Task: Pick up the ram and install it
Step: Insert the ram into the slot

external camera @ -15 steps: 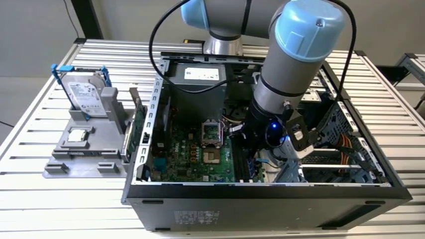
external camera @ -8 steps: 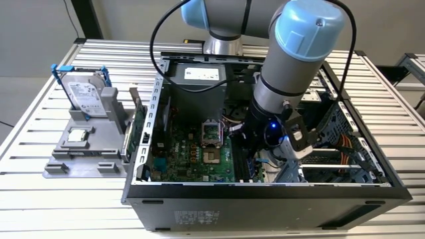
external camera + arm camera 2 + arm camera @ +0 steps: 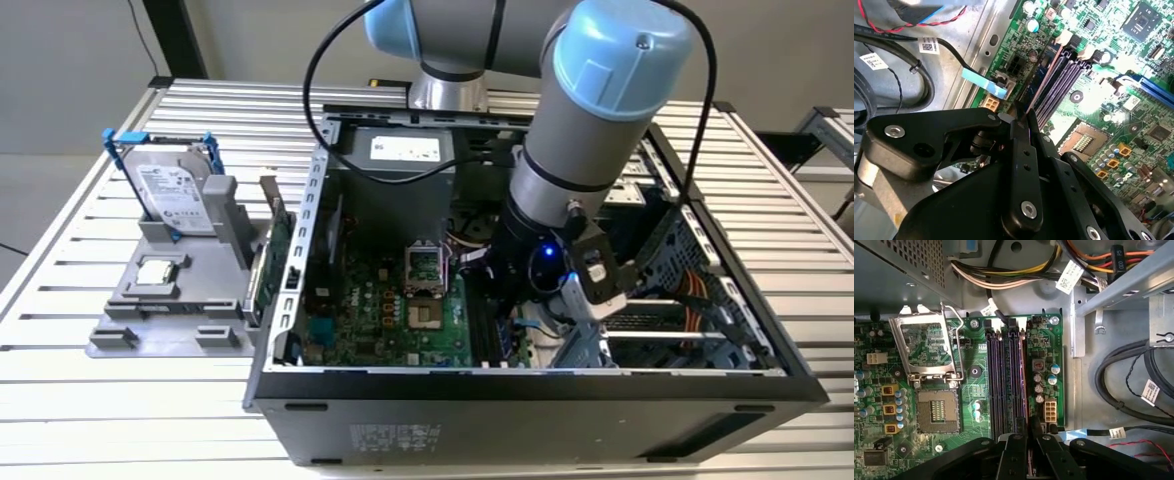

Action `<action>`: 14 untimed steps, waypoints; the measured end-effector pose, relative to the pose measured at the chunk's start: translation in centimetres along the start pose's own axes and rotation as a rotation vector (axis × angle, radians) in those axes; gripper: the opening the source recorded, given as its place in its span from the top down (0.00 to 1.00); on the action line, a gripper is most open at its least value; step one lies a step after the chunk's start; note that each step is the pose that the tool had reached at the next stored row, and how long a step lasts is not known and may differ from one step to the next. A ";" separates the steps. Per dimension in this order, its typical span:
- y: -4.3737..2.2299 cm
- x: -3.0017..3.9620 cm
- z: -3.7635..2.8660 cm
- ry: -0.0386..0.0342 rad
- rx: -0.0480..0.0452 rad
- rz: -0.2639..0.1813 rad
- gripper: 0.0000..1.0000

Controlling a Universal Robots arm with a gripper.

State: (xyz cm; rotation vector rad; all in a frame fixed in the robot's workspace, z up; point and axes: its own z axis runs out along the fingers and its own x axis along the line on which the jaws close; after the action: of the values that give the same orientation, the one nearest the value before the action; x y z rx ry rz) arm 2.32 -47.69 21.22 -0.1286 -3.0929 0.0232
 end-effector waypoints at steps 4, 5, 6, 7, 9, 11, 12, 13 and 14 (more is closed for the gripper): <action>-0.01 -0.06 -0.04 -0.0002 0.0058 0.009 1.00; 0.00 -0.06 -0.10 0.0005 0.0064 0.009 1.00; -0.01 -0.06 -0.19 0.0011 0.0071 0.010 1.00; -0.01 -0.06 -0.30 0.0016 0.0078 0.010 1.00; -0.01 -0.05 -0.51 0.0021 0.0084 0.010 1.00; 0.01 -0.04 -0.68 0.0019 0.0108 0.010 1.00; 0.04 -0.04 -0.77 0.0015 0.0139 0.010 1.00; 0.07 -0.03 -0.84 0.0012 0.0184 0.011 1.00; 0.11 -0.02 -0.86 0.0009 0.0228 0.011 1.00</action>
State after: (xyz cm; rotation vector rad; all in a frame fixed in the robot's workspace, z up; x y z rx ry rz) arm 2.40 -47.57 22.08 -0.1446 -3.0900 0.0587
